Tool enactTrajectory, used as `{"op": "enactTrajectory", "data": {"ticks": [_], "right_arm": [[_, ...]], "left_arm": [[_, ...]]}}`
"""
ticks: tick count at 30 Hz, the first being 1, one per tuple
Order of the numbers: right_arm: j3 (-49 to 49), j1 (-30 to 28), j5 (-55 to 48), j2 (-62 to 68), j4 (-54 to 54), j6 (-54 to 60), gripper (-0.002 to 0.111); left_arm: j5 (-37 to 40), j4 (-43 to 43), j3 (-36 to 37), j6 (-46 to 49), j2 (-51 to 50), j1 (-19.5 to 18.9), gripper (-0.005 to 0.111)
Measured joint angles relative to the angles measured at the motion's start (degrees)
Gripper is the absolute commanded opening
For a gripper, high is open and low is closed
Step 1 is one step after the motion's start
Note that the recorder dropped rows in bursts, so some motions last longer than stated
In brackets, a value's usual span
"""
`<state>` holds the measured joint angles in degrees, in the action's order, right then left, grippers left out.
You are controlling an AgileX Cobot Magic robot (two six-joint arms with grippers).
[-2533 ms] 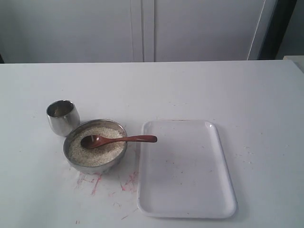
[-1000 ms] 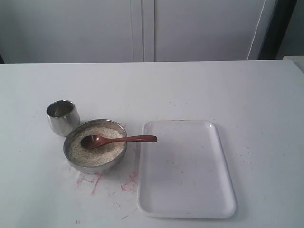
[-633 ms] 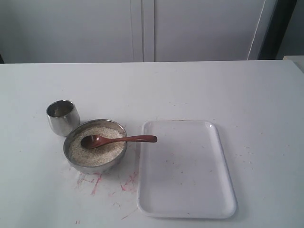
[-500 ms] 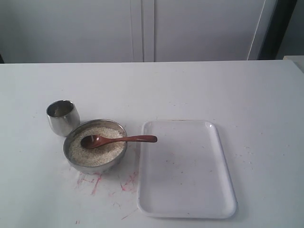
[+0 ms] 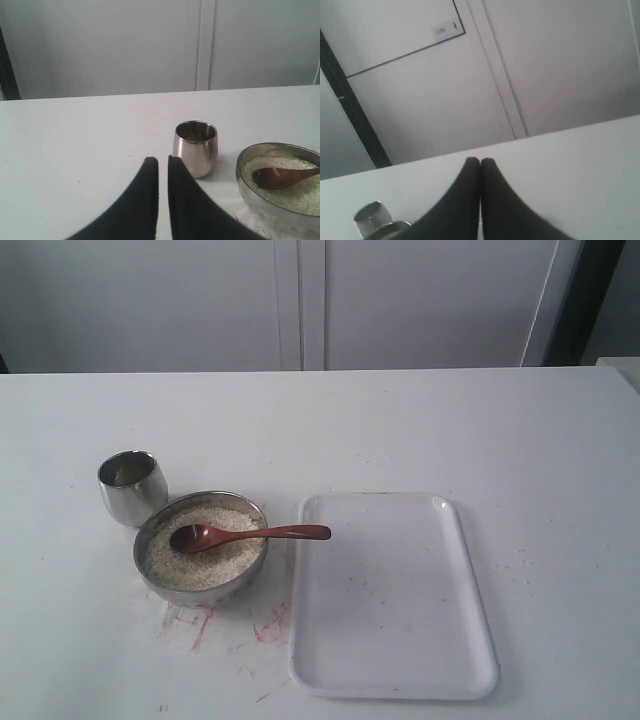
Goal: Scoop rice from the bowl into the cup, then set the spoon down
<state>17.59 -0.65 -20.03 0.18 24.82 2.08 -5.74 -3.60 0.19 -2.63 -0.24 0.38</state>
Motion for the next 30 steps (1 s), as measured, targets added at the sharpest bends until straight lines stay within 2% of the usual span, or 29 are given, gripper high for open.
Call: {"op": "enactTrajectory", "data": {"ticks": [9,18,30], "right_arm": [[7.7,0.0,-1.1,-0.1,7.7,1.7,0.000],[8.0,0.0,-1.2,-0.1,18.2,1.7,0.000],[8.1,0.0,1.1,-0.1,26.1,0.5,0.000]], "left_arm": [[0.0,0.0,0.0,0.0,0.0,0.0,0.014],[0.0,0.0,0.0,0.0,0.0,0.0,0.014],[0.0,0.0,0.0,0.0,0.0,0.0,0.014]]}}
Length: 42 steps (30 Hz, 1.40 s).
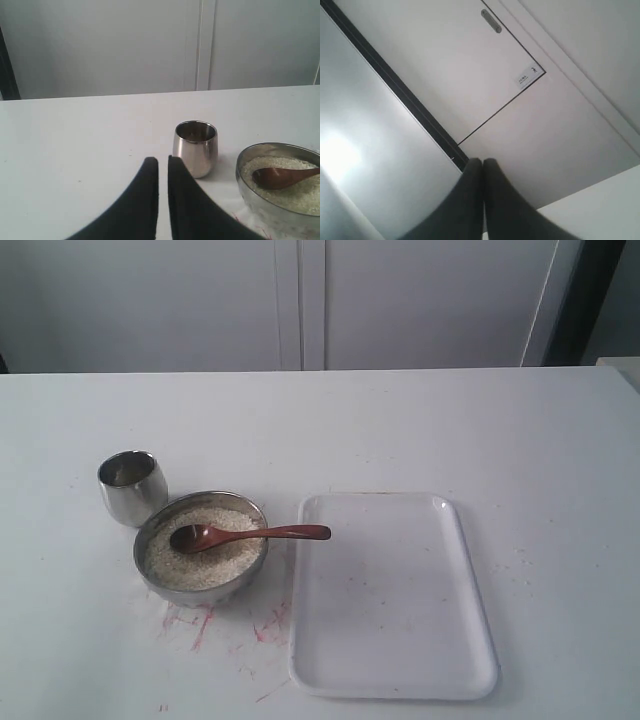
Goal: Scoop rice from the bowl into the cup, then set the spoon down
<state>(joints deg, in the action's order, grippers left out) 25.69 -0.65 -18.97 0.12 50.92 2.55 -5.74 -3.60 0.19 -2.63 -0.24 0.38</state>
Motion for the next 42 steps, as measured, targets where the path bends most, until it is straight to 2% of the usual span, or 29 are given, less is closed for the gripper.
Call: {"op": "enactTrajectory", "data": {"ticks": [8,13,19,24,32,42], "right_arm": [[0.1,0.0,1.2,0.0,0.6,0.1,0.000],[2.1,0.3,2.2,1.0,0.7,5.5,0.000],[6.2,4.8,2.9,8.7,0.7,17.7,0.000],[10.7,8.7,2.8,18.9,0.9,21.5,0.000],[17.9,10.7,-9.7,36.0,0.9,22.1,0.000],[18.0,10.7,-20.7,49.1,0.9,22.1,0.000]], "left_arm": [[0.0,0.0,0.0,0.0,0.0,0.0,0.014],[0.0,0.0,0.0,0.0,0.0,0.0,0.014],[0.0,0.0,0.0,0.0,0.0,0.0,0.014],[0.0,0.0,0.0,0.0,0.0,0.0,0.014],[0.0,0.0,0.0,0.0,0.0,0.0,0.014],[0.0,0.0,0.0,0.0,0.0,0.0,0.014]]}}
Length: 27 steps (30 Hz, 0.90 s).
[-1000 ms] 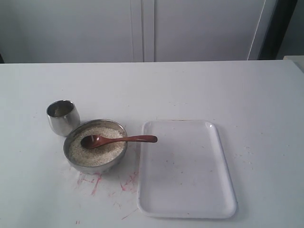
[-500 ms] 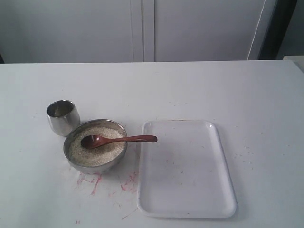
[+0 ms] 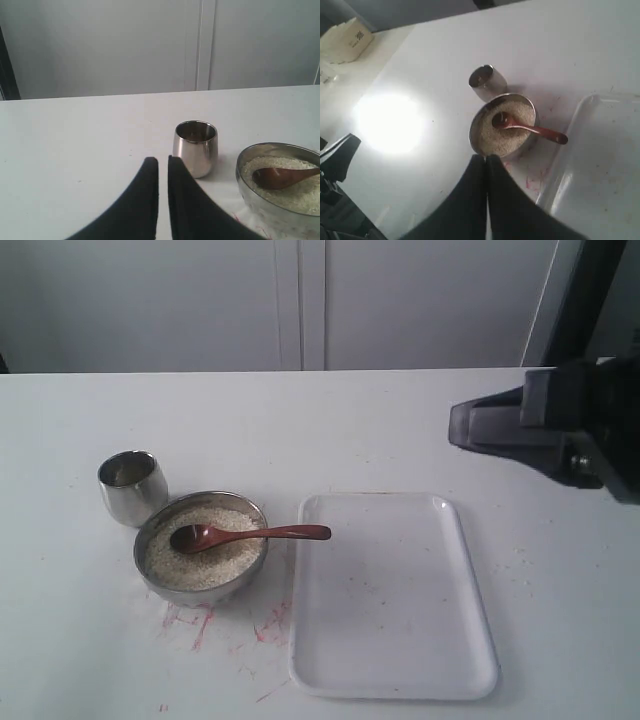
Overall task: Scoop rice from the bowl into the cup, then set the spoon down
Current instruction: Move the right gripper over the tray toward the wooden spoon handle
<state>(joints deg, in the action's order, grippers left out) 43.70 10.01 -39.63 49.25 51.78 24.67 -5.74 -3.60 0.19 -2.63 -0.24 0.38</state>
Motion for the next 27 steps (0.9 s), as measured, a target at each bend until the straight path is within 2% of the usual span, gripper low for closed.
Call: {"op": "enactTrajectory", "data": {"ticks": [12,17,22,25,27], "right_arm": [[-4.5,0.0,1.1,10.8,0.4,0.0,0.000],[-4.9,0.0,1.8,16.0,3.0,3.4,0.000],[-4.9,0.2,2.5,21.2,10.0,10.0,0.000],[-4.9,0.2,2.8,26.7,19.5,19.4,0.000],[-4.9,0.2,4.0,30.0,22.4,21.7,0.005]], "left_arm": [[0.0,0.0,0.0,0.0,0.0,0.7,0.014],[0.0,0.0,0.0,0.0,0.0,0.7,0.014],[0.0,0.0,0.0,0.0,0.0,0.7,0.014],[0.0,0.0,0.0,0.0,0.0,0.7,0.014],[0.0,0.0,0.0,0.0,0.0,0.7,0.014]]}}
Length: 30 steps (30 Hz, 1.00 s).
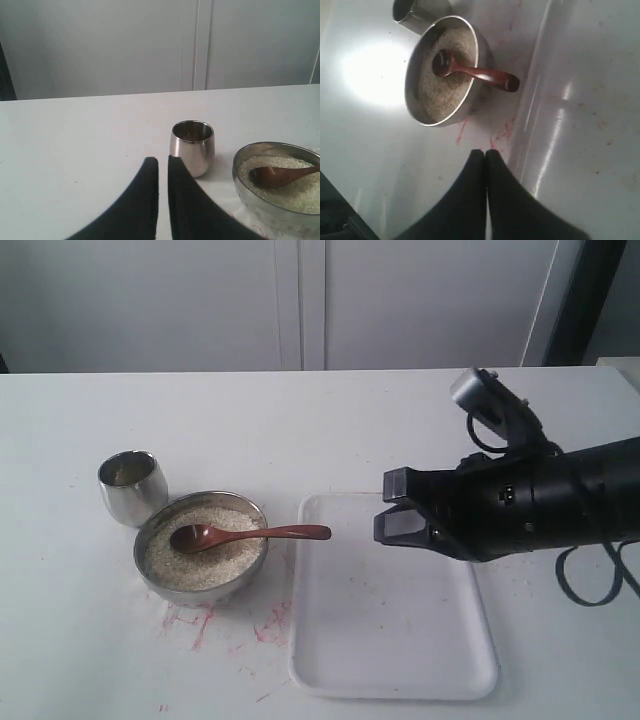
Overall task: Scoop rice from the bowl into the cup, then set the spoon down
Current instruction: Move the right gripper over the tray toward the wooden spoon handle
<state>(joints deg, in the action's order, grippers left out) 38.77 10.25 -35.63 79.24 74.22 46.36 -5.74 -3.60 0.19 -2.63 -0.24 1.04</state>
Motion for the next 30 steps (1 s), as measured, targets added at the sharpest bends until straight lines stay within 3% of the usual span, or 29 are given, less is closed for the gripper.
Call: {"op": "enactTrajectory", "data": {"ticks": [6,8,16,30], "right_arm": [[0.0,0.0,1.5,7.8,8.7,5.2,0.050],[0.0,0.0,0.6,9.5,13.2,8.4,0.058],[3.0,0.0,-3.2,17.9,24.3,12.1,0.058],[8.8,0.0,-7.4,26.3,25.7,12.6,0.058]], "left_arm": [[0.0,0.0,0.0,0.0,0.0,0.0,0.014],[0.0,0.0,0.0,0.0,0.0,0.0,0.014],[0.0,0.0,0.0,0.0,0.0,0.0,0.014],[0.0,0.0,0.0,0.0,0.0,0.0,0.014]]}}
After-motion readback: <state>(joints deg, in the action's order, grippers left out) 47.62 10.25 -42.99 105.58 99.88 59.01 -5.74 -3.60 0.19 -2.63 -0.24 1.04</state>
